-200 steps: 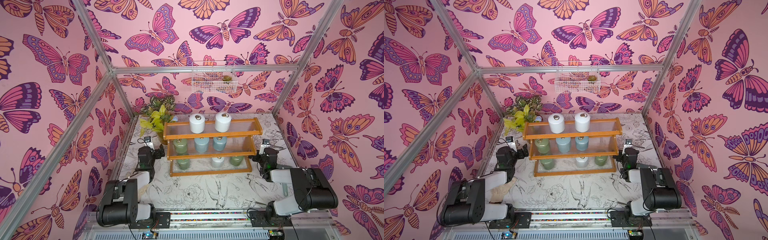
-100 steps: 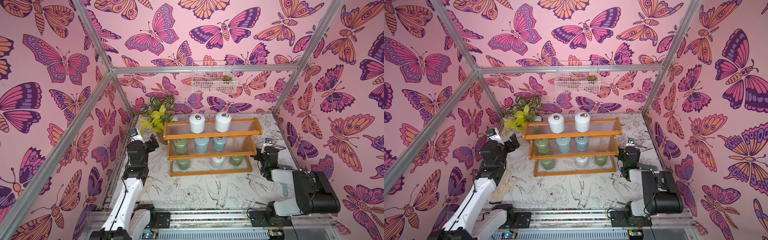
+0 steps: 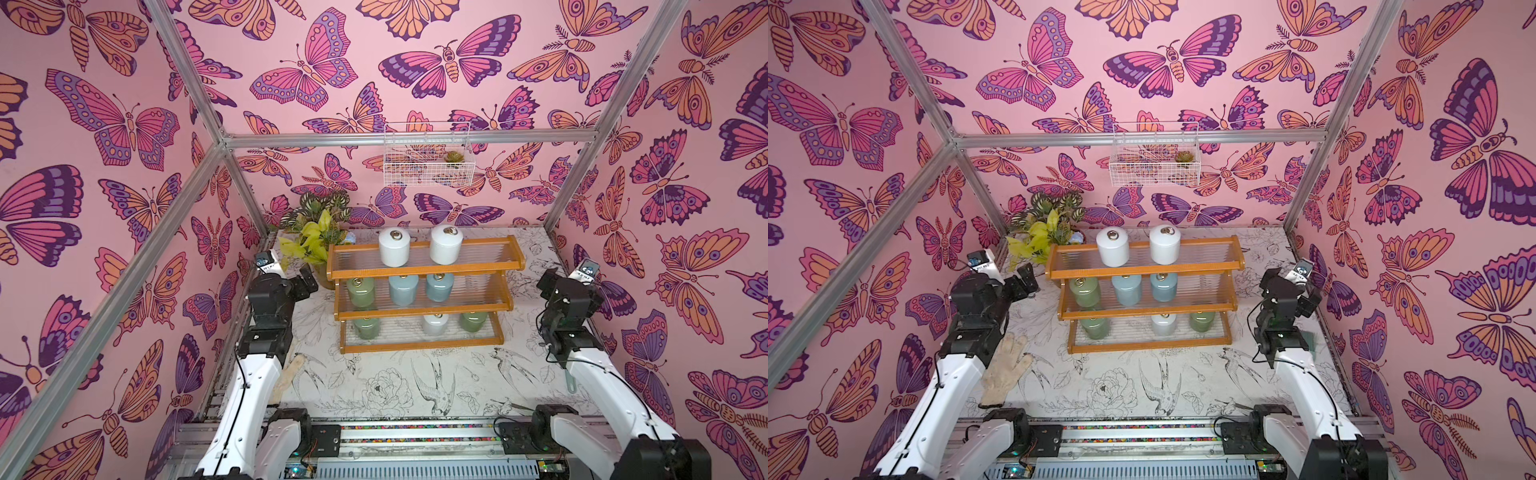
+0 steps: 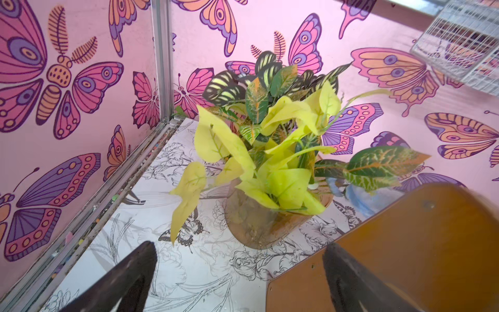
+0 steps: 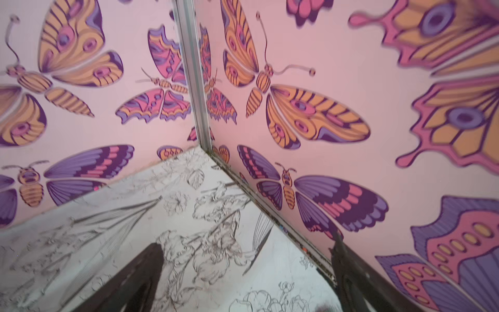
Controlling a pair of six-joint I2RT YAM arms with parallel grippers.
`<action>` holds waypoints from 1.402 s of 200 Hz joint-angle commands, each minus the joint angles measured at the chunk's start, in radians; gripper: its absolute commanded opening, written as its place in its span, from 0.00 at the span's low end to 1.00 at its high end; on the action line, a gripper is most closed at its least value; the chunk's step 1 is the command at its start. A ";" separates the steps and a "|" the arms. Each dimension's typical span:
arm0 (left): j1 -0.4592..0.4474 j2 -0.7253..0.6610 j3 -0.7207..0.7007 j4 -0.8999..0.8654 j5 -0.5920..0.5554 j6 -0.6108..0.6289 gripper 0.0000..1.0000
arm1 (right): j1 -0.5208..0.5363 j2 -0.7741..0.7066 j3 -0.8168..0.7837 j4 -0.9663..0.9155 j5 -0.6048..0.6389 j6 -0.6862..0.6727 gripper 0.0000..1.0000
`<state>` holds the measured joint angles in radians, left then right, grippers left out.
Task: Remove the tea canisters from the shelf
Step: Pick up the tea canister from the shelf.
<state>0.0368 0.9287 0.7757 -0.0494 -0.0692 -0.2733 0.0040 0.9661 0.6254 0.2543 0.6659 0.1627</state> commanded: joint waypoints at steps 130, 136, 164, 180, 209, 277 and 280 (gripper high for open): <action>-0.015 -0.123 0.135 -0.098 0.318 -0.036 0.99 | 0.263 -0.092 0.416 -0.322 -0.718 -0.149 0.99; -0.015 -0.126 0.138 -0.102 0.330 -0.038 0.99 | 0.278 -0.080 0.431 -0.331 -0.744 -0.150 0.99; -0.017 -0.131 0.145 -0.108 0.409 -0.046 0.99 | 0.352 -0.013 0.500 -0.361 -0.834 -0.145 0.99; -0.018 -0.131 0.143 -0.108 0.435 -0.051 0.99 | 0.410 0.021 0.525 -0.366 -0.827 -0.177 0.99; -0.020 -0.144 0.133 -0.108 0.455 -0.049 0.99 | 0.496 0.088 0.563 -0.357 -0.796 -0.228 0.99; -0.021 -0.159 0.128 -0.120 0.504 -0.046 0.99 | 0.522 0.185 0.570 -0.238 -0.787 -0.218 0.99; -0.021 -0.160 0.128 -0.122 0.505 -0.044 0.99 | 0.522 0.188 0.572 -0.234 -0.787 -0.218 0.99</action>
<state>0.0193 0.7845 0.9009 -0.1581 0.3958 -0.3199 0.5190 1.1309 1.1610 -0.0509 -0.1215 -0.0505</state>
